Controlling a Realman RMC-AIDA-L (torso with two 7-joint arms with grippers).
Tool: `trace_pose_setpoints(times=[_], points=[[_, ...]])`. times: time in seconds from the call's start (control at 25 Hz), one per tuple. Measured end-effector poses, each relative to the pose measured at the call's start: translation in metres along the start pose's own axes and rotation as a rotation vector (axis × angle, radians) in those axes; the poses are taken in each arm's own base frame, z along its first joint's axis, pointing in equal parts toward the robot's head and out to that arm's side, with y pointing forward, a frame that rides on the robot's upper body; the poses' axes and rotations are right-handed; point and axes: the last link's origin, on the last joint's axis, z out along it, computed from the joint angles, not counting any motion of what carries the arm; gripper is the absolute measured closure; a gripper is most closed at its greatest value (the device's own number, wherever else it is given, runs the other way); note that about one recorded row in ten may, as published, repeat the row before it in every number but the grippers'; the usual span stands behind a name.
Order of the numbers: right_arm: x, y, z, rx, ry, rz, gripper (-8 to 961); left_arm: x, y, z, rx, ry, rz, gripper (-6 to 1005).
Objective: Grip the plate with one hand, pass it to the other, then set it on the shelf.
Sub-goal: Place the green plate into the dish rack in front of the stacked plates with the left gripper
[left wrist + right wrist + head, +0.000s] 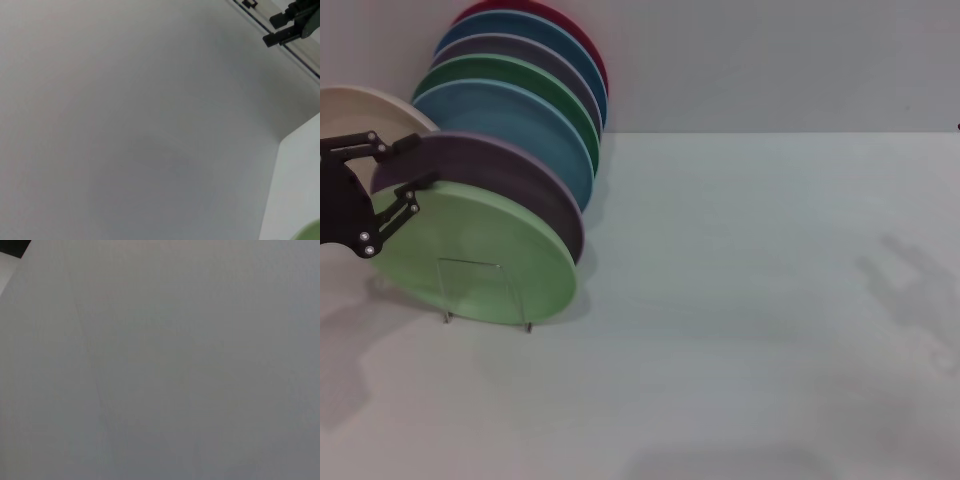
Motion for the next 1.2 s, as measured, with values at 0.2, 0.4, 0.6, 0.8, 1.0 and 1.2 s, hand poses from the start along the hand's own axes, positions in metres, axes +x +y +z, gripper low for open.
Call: trace_pose_setpoints(times=[0.2, 0.4, 0.6, 0.8, 1.0, 1.2], points=[[0.001, -0.001, 0.001, 0.003, 0.006, -0.003, 338, 0.002, 0.004, -0.006, 0.054, 0.008, 0.027, 701], [0.002, -0.002, 0.001, 0.009, 0.01, -0.017, 338, 0.011, -0.021, -0.024, 0.323, 0.047, 0.073, 618], [0.002, -0.002, 0.0, 0.014, 0.011, -0.032, 337, 0.014, -0.031, -0.024, 0.441, 0.065, 0.079, 607], [0.003, -0.001, 0.009, 0.0, -0.005, -0.089, 336, 0.013, -0.038, -0.024, 0.585, 0.06, 0.061, 607], [0.007, -0.002, 0.022, -0.023, -0.004, -0.114, 335, -0.004, -0.04, -0.016, 0.738, -0.028, -0.06, 607], [0.013, -0.006, 0.019, 0.012, 0.011, -0.154, 334, -0.017, -0.03, -0.025, 0.895, -0.086, -0.21, 607]])
